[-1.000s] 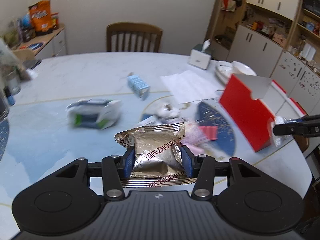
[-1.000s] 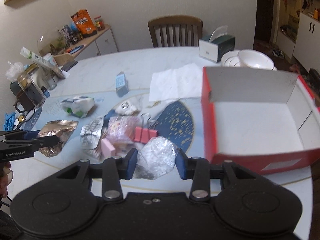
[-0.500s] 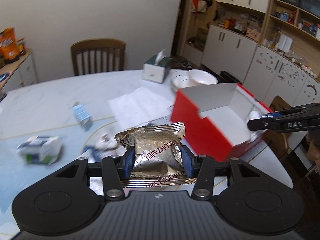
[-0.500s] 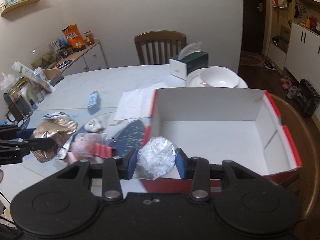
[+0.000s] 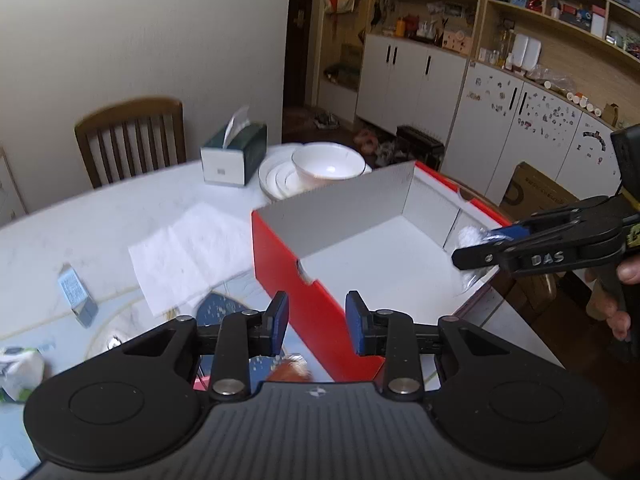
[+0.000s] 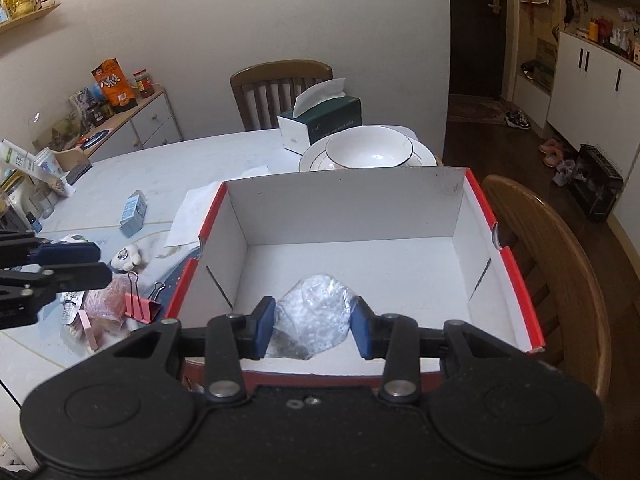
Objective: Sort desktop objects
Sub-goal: 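Carry both bags over the red-and-white box, left and right tools together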
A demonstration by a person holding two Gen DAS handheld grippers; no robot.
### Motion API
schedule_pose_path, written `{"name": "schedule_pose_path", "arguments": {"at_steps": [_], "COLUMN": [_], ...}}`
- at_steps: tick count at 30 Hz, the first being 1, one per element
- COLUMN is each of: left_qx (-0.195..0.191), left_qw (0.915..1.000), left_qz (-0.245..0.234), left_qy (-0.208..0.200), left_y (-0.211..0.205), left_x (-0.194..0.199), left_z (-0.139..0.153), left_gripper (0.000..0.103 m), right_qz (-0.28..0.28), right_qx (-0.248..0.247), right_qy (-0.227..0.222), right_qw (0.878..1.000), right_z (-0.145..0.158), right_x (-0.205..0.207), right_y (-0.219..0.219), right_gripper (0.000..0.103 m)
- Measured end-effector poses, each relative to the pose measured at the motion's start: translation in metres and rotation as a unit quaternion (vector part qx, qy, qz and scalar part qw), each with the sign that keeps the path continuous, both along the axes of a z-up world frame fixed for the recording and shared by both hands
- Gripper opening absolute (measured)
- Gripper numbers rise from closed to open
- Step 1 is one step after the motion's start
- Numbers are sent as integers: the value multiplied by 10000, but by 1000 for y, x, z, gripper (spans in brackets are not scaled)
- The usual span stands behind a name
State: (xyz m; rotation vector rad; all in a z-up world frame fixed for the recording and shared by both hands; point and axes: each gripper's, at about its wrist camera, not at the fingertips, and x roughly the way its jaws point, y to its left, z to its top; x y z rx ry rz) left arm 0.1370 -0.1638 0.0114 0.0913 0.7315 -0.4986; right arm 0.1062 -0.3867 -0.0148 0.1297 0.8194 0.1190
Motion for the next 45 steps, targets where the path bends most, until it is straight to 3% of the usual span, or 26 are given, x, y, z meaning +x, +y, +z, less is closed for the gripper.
{"name": "schedule_pose_path", "arguments": {"at_steps": [5, 9, 10, 11, 12, 18, 23, 30, 36, 41, 45], "left_qx": [384, 403, 426, 457, 455, 263, 200, 24, 69, 307, 283], "left_qw": [9988, 9975, 9970, 9964, 9959, 9875, 9785, 9606, 9509, 9496, 9514], "left_qz": [201, 271, 277, 318, 381, 883, 1240, 1667, 1937, 1821, 1854], "left_qy": [214, 504, 576, 634, 680, 1277, 1633, 2222, 2411, 2533, 2442], "left_y": [4, 2, 2, 2, 2, 8, 8, 8, 6, -5, -5], "left_x": [3, 6, 6, 6, 6, 15, 22, 28, 37, 35, 34], "left_z": [-21, -36, -40, -44, -47, -66, -77, -96, -113, -126, -126], "left_gripper": [30, 32, 37, 58, 72, 74, 83, 92, 92, 92, 91], "right_qz": [29, 78, 94, 105, 109, 148, 182, 243, 286, 322, 322], "right_qx": [36, 44, 45, 56, 69, 124, 159, 188, 166, 147, 145], "right_qy": [-3, 16, 25, 32, 39, 67, 55, 66, 99, 110, 125], "right_qw": [10000, 10000, 9999, 9999, 9999, 9998, 9997, 9995, 9994, 9993, 9993], "right_z": [-2, -5, -6, -6, -7, -11, -14, -17, -20, -21, -22], "right_x": [8, 14, 15, 17, 18, 24, 30, 33, 35, 35, 35], "right_y": [-10, -13, -13, -14, -15, -17, -19, -22, -24, -24, -25], "right_gripper": [39, 39, 39, 39, 39, 39, 40, 40, 40, 40, 40]}}
